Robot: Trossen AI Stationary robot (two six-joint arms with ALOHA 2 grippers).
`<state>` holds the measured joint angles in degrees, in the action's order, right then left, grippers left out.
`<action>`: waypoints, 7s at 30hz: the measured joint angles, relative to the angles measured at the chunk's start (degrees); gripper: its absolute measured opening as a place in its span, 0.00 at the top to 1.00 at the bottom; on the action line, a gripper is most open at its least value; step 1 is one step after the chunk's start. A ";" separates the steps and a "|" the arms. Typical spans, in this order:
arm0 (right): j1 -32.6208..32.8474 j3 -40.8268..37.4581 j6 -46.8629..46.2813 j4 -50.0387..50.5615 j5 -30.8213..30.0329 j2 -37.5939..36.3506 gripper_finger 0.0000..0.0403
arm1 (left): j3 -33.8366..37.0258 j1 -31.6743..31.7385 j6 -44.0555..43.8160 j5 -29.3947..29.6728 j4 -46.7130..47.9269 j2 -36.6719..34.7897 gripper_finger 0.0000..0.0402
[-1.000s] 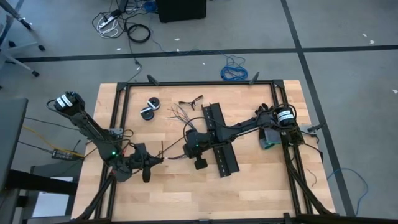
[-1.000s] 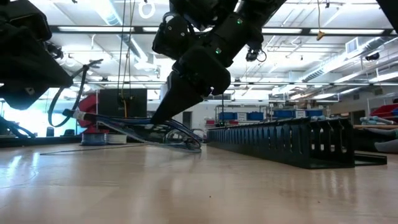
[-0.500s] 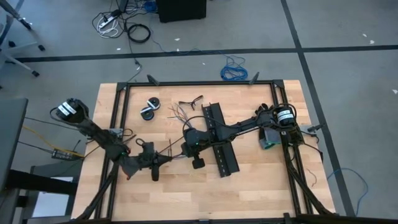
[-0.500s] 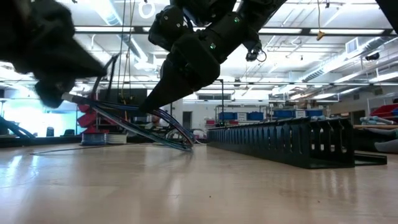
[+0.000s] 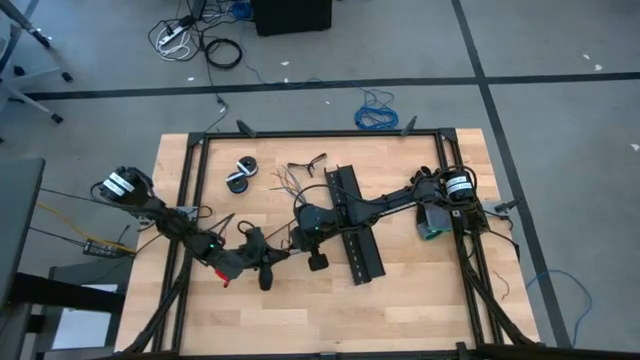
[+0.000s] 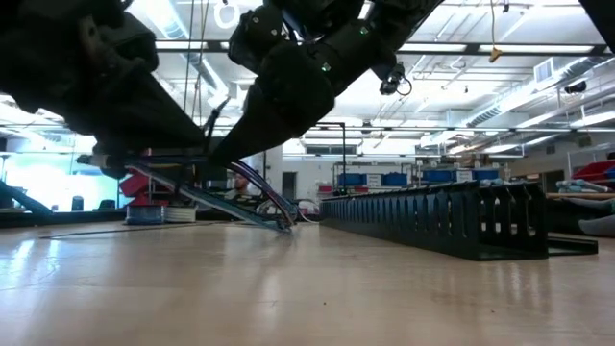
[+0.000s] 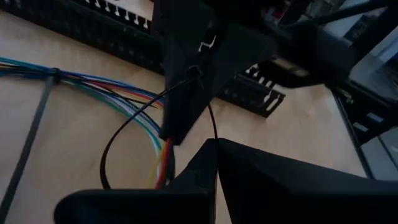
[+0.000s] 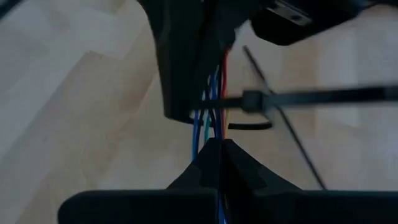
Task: Ziptie cables
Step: Wrap the black zip tie on the cable
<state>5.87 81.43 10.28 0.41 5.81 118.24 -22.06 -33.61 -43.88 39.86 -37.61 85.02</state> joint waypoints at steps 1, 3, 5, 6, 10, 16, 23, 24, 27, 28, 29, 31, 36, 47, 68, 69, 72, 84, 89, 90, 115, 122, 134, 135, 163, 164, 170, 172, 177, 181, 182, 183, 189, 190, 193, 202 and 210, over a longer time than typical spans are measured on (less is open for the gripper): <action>-0.02 0.00 -0.11 0.63 1.17 0.00 1.00 | -0.47 0.37 0.15 -0.39 -0.26 0.64 1.00; -0.04 0.00 -0.14 2.08 1.92 0.00 0.97 | -0.96 0.91 0.19 -0.89 -0.31 1.42 1.00; -0.02 0.00 -0.14 3.09 1.90 0.00 0.93 | -1.07 1.20 0.19 -1.12 -0.15 1.77 1.00; -0.02 0.00 -0.15 3.69 1.90 0.00 0.90 | -1.15 1.24 0.21 -1.23 -0.15 1.80 1.00; -0.24 0.00 -0.25 4.91 1.86 -0.04 0.74 | -1.16 1.36 0.22 -1.23 0.06 1.80 1.00; -0.24 0.10 -2.10 5.59 1.70 -0.93 0.48 | -1.16 1.39 -0.40 -0.73 2.96 1.80 1.00; -1.34 0.15 -0.16 7.54 -0.03 -5.29 0.33 | -1.18 1.38 -1.86 -0.60 1.89 5.36 1.00; -1.92 0.17 -0.14 6.89 0.03 -5.51 0.33 | -1.18 1.39 -1.80 -0.55 1.41 5.93 1.00; -3.78 0.20 -0.92 6.72 1.90 -5.47 0.33 | -2.61 1.37 -0.95 -0.55 0.89 6.86 1.00; -4.33 0.20 -1.36 6.64 2.28 -5.19 0.33 | -3.30 1.36 -0.05 -0.55 0.72 7.08 1.00; -4.78 0.20 -1.55 6.83 2.81 -5.08 0.34 | -3.95 1.33 0.78 -0.57 0.83 7.23 1.00; -5.38 0.15 -1.81 7.16 3.91 -5.03 0.35 | -5.11 1.30 2.19 -0.61 2.20 7.25 1.00; -5.61 0.15 -2.86 7.10 8.91 -5.12 0.36 | -5.94 1.30 2.95 -0.64 5.12 7.25 1.00; -5.51 0.15 -4.65 7.55 14.87 -5.23 0.40 | -5.92 1.36 2.95 -0.32 6.27 7.25 1.00; -5.22 0.15 -4.25 3.38 14.74 -5.25 0.43 | -5.90 1.56 3.14 0.13 5.77 7.25 1.00; -5.22 0.14 -4.26 2.92 14.73 -5.25 0.43 | -5.90 1.58 3.14 0.13 5.80 7.25 1.00; -5.22 0.13 -4.28 2.42 14.73 -5.25 0.45 | -5.90 1.58 3.15 0.13 5.80 7.25 1.00; -5.18 0.13 -4.18 0.66 15.05 -5.05 0.58 | -5.90 1.69 4.30 0.08 5.54 7.25 1.00; -5.20 0.13 -4.19 0.13 15.24 -5.01 0.57 | -5.90 1.73 5.96 0.08 4.13 7.25 1.00; -5.20 0.11 -4.35 -0.23 15.25 -5.01 0.57 | -5.90 1.85 5.96 0.08 4.18 7.25 1.00; -4.83 0.11 -1.82 0.55 14.96 -4.90 0.99 | -5.90 2.50 5.77 0.07 4.38 7.25 1.00; -4.81 0.11 -1.33 2.31 13.49 -4.87 1.00 | -5.90 2.50 5.47 -1.48 4.33 7.25 0.99; -3.11 0.11 -1.63 5.29 13.37 -4.76 1.00 | -5.90 2.50 4.61 2.11 4.47 7.25 0.76; -3.12 0.11 -1.67 5.29 13.34 -4.76 1.00 | -5.90 2.50 4.61 2.95 4.38 7.25 0.74; -4.11 0.11 -3.12 4.10 13.93 -4.76 1.00 | -5.90 2.92 15.17 8.41 -2.59 7.25 0.64; -4.09 0.11 -3.12 4.04 13.94 -4.76 1.00 | -5.90 3.22 15.19 8.31 -2.76 7.25 0.64; -4.14 0.11 -3.12 4.04 13.92 -4.76 1.00 | -5.90 4.80 15.30 6.40 -3.34 7.22 0.65; -4.13 0.11 -3.12 4.02 13.90 -4.76 1.00 | -5.90 5.11 15.30 5.54 -3.34 7.22 0.67; -4.22 0.11 -3.10 3.97 13.72 -4.76 1.00 | -5.90 5.12 15.80 5.44 -3.32 7.22 0.78; -4.22 0.11 -3.10 3.90 13.48 -4.76 1.00 | -5.92 5.12 16.63 5.35 -3.32 7.22 0.91; -4.22 0.11 -3.10 3.91 13.48 -4.79 1.00 | -5.92 5.12 16.65 5.32 -3.30 7.22 0.93; -4.22 0.11 -3.10 3.92 13.48 -4.79 1.00 | -5.92 5.12 16.67 5.28 -3.24 7.22 0.96; -4.24 0.11 -3.07 3.33 13.48 -4.81 1.00 | -5.95 5.10 16.40 5.38 -2.09 7.20 0.96; -4.24 0.11 -3.07 3.14 13.46 -4.81 1.00 | -5.97 5.10 16.02 5.46 -1.73 7.18 0.95; -4.22 0.09 -3.06 2.51 12.72 -4.81 1.00 | -6.01 5.12 15.27 5.56 -0.80 7.16 0.95; -4.43 0.09 -2.53 0.76 10.42 -5.89 1.00 | -5.99 5.15 12.97 6.23 -1.04 11.68 0.96; -5.29 0.05 -2.52 2.68 7.64 -7.31 1.00 | -5.94 5.19 12.11 6.80 -6.01 17.01 0.96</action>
<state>0.58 81.47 7.75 3.08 13.45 110.92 -28.01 -28.42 -31.77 46.67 -43.62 102.04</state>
